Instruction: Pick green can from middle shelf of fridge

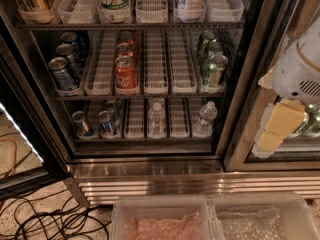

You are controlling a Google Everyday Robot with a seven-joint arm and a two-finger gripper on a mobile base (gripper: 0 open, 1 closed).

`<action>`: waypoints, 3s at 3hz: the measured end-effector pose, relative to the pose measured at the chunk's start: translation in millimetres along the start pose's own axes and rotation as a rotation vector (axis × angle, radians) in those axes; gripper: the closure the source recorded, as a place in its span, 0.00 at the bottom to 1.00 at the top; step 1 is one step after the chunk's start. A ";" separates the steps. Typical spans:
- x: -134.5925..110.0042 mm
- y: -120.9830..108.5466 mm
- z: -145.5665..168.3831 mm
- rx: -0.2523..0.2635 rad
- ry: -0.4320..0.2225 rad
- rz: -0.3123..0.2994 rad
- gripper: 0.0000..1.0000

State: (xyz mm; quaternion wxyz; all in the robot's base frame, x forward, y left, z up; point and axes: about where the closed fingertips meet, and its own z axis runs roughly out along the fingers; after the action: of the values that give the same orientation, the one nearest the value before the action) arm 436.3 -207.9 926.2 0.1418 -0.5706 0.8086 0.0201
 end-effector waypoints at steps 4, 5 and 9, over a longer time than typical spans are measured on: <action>10.8 -16.1 71.5 -0.043 0.002 0.380 0.00; -6.3 -14.2 90.4 -0.046 -0.045 0.410 0.00; -52.1 -40.9 135.6 -0.021 -0.143 0.695 0.00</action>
Offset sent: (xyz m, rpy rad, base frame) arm 0.0381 -0.0056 -0.1013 0.1480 0.1747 -0.5449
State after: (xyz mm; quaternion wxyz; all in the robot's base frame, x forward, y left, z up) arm 518.4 -147.9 814.7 0.1769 -0.2597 0.9423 0.1156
